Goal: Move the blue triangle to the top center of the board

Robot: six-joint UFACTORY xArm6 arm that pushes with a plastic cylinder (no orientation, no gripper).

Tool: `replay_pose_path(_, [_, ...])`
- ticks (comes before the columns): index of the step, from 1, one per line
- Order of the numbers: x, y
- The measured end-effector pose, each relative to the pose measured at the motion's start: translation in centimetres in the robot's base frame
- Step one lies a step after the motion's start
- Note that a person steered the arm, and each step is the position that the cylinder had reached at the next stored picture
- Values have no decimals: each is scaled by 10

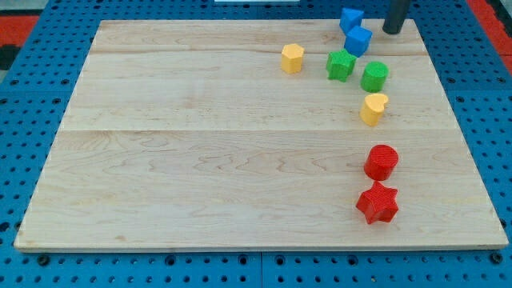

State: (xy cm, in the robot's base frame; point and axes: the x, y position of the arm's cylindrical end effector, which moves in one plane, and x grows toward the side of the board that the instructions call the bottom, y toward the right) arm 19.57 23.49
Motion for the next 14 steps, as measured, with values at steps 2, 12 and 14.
replay_pose_path(2, [-3,-102])
replay_pose_path(12, [-3,-109])
replay_pose_path(14, [-4,-139])
